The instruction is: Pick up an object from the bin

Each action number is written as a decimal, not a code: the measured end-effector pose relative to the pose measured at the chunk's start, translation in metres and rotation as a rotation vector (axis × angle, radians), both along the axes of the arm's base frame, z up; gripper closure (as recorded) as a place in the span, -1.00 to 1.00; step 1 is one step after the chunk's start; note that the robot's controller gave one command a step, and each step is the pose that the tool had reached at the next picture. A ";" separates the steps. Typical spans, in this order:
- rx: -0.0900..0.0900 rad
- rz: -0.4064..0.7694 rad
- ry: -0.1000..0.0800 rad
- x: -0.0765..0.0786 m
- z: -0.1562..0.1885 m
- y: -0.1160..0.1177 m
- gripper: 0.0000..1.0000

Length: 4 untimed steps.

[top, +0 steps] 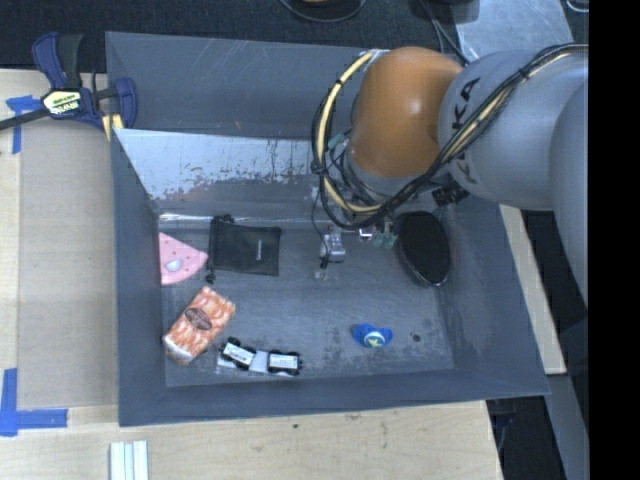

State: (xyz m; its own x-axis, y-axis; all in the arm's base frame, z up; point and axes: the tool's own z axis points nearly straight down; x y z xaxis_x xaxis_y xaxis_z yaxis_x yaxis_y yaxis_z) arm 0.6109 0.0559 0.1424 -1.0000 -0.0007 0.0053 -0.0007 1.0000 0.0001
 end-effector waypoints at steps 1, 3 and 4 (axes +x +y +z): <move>0.000 -0.001 -0.008 0.002 0.005 0.000 -1.00; -0.001 0.000 -0.006 0.010 -0.074 0.058 -1.00; 0.004 -0.079 -0.002 0.006 -0.072 0.115 -1.00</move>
Offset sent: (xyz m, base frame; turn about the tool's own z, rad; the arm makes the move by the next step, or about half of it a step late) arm -0.0030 0.0657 -0.0339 -0.0072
